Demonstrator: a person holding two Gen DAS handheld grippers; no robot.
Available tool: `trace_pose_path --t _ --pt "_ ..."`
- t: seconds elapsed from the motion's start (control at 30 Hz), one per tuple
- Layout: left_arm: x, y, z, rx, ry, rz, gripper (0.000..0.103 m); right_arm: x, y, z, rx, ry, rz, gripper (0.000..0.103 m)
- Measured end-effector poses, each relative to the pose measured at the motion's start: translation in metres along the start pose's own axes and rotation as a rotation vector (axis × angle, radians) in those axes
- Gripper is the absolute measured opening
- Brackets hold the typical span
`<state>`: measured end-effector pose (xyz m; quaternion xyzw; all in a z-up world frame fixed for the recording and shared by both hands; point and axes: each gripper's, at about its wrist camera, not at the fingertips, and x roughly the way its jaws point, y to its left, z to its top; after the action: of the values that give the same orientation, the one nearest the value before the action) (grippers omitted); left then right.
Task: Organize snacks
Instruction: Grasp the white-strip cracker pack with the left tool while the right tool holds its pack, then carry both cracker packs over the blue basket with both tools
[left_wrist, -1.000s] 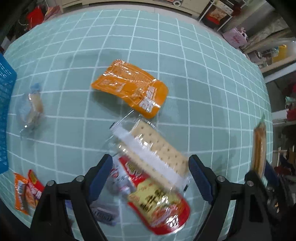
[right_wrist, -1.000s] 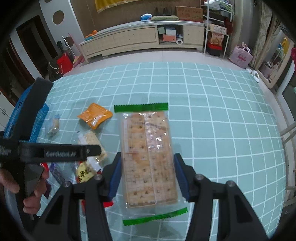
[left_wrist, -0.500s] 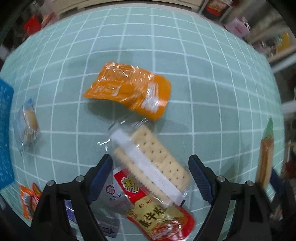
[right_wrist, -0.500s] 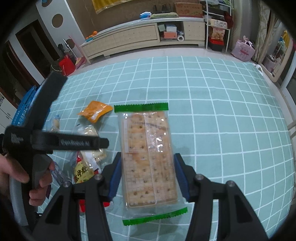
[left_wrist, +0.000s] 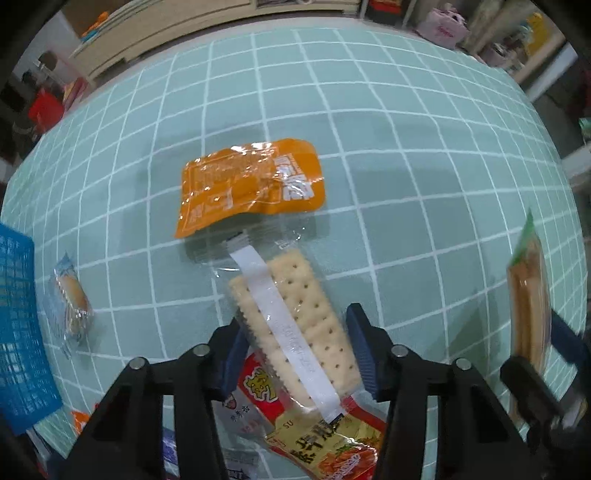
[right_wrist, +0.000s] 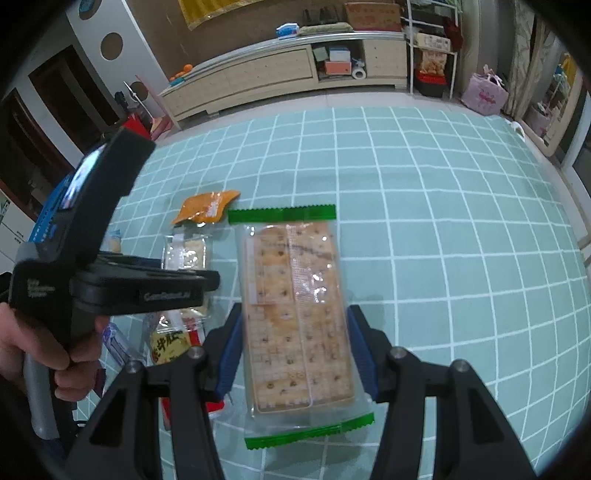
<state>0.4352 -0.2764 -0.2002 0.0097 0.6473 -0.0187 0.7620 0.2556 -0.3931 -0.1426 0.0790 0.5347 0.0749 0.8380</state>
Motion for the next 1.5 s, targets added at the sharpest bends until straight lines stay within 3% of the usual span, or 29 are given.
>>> trace_pose_path --t 0.17,0.37,0.57,0.77,0.87,1.5 --pt "-0.012 -0.013 -0.02 0.026 -0.035 -0.013 0.042 -0.005 0.004 0.0 0.001 -0.001 -0.013 0.058" --pt "-0.056 -0.025 -0.034 0.057 -0.115 -0.044 0.042 -0.016 0.017 0.007 -0.008 -0.008 -0.055 0.058" --pt "-0.103 -0.007 -0.056 0.063 -0.17 -0.084 0.042 -0.032 0.039 0.012 -0.001 -0.012 -0.077 0.058" --pt "-0.147 0.032 -0.085 0.042 -0.207 -0.135 0.042 -0.052 0.073 0.016 -0.037 -0.018 -0.091 0.058" --pt "-0.167 0.072 -0.108 0.043 -0.243 -0.146 0.042 -0.062 0.092 0.016 -0.067 -0.029 -0.101 0.058" --pt "-0.245 0.212 -0.178 0.015 -0.416 -0.121 0.042 -0.09 0.236 0.026 -0.184 -0.071 -0.058 0.058"
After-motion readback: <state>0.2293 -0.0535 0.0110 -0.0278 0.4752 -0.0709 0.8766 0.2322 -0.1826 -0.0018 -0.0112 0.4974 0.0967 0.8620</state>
